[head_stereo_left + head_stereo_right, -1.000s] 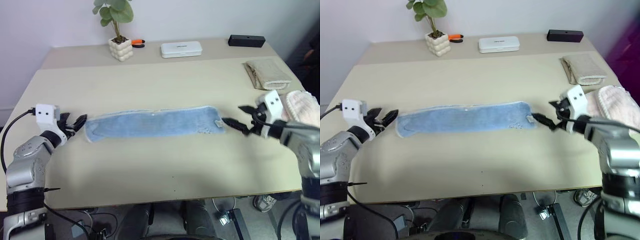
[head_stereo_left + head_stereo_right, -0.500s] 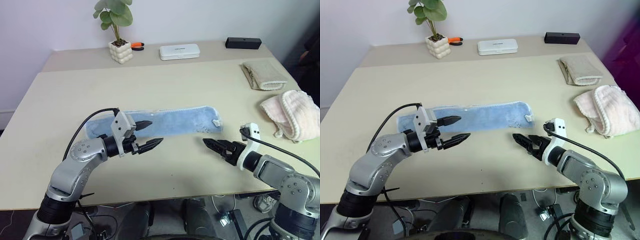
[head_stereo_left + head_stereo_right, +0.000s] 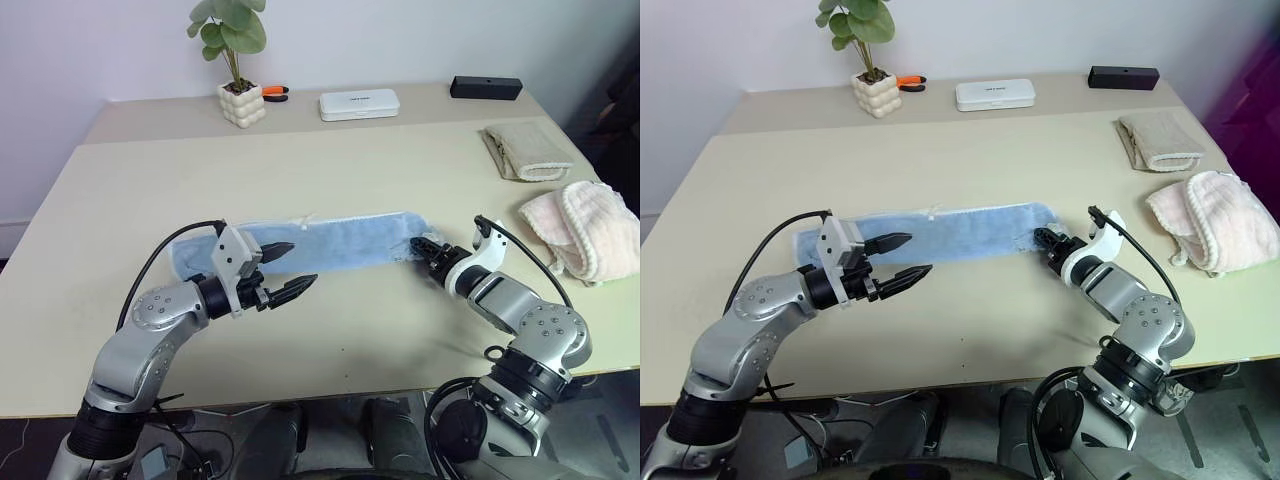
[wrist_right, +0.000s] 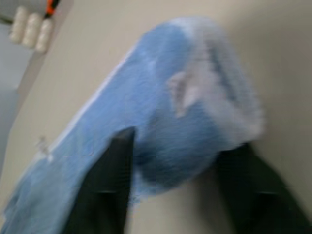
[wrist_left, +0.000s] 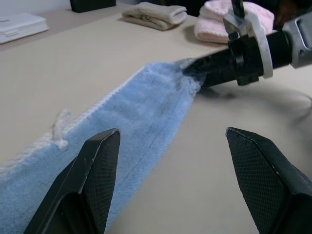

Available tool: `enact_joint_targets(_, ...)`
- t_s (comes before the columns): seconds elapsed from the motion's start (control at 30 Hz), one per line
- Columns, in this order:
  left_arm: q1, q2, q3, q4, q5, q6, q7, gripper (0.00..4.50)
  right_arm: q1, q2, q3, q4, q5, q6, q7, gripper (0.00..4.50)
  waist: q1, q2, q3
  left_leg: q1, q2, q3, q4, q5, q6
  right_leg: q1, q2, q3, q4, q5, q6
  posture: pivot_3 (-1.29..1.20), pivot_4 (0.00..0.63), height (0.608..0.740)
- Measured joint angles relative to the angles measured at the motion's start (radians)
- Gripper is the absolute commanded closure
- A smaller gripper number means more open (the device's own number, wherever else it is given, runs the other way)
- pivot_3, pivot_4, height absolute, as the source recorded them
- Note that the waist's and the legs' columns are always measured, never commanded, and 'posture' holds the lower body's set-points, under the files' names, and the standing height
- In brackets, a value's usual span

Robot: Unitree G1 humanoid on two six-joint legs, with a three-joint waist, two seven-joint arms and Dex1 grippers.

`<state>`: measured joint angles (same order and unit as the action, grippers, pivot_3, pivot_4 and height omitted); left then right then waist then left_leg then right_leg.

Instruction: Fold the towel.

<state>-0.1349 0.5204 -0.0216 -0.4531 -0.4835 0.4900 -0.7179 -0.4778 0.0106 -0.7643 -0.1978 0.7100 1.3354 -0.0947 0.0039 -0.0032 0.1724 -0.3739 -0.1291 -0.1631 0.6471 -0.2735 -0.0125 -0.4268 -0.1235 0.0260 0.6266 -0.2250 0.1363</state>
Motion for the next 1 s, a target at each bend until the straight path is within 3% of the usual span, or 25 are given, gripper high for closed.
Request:
enact_joint_targets(0.03, 0.005, 0.000, 0.000, 0.000, 0.000, 0.000, 0.001, 0.97, -0.005, 0.000, 0.001, -0.002, 0.005, -0.010, -0.008, 4.48, -0.001, 0.000, 0.000, 0.000, 0.000, 0.000, 0.000, 0.000, 0.000, 0.000, 0.000, 0.000, 0.000, 0.000, 0.000, 0.00, 0.150, 0.740)
enact_joint_targets(0.23, 0.005, -0.002, 0.000, 0.000, -0.002, -0.004, 0.001, 0.97, -0.002, -0.036, -0.016, -0.001, 0.024, -0.046, -0.046, 4.48, 0.008, 0.001, 0.000, -0.001, 0.000, 0.000, -0.001, 0.000, 0.000, 0.000, 0.000, 0.000, -0.002, 0.000, 0.000, 0.00, 0.150, 0.740)
enact_joint_targets(0.43, -0.034, -0.001, 0.030, 0.063, 0.002, -0.028, 0.001, 0.97, 0.034, -0.316, 0.012, -0.076, 0.050, -0.038, 0.041, 4.48, 0.005, 0.006, 0.003, -0.002, 0.001, 0.000, -0.003, 0.000, 0.000, 0.000, 0.001, 0.000, -0.007, 0.000, 0.000, 0.00, 0.150, 0.740)
enact_joint_targets(0.63, -0.072, -0.002, 0.034, 0.100, 0.017, -0.048, -0.007, 0.97, 0.098, -0.512, 0.266, -0.126, 0.000, -0.136, 0.226, 4.48, -0.018, 0.005, 0.003, -0.002, 0.005, 0.002, -0.004, 0.000, 0.000, 0.000, 0.004, 0.000, -0.010, 0.000, 0.000, 0.00, 0.150, 0.740)
enact_joint_targets(0.77, -0.072, -0.001, 0.035, 0.102, 0.018, -0.048, -0.006, 0.97, 0.137, -0.680, 0.553, -0.238, -0.100, -0.302, 0.419, 4.48, -0.017, 0.006, 0.004, -0.003, 0.005, 0.003, -0.004, -0.001, 0.001, 0.000, 0.003, 0.000, -0.012, 0.000, 0.000, 0.00, 0.150, 0.740)
enact_joint_targets(1.0, -0.055, 0.001, 0.037, 0.093, 0.018, -0.046, 0.007, 0.97, 0.138, -0.735, 0.880, -0.275, -0.263, -0.484, 0.576, 4.48, -0.009, 0.002, 0.005, -0.004, 0.005, 0.003, -0.002, -0.001, 0.000, 0.001, 0.004, 0.000, -0.013, 0.000, 0.000, 0.00, 0.150, 0.740)
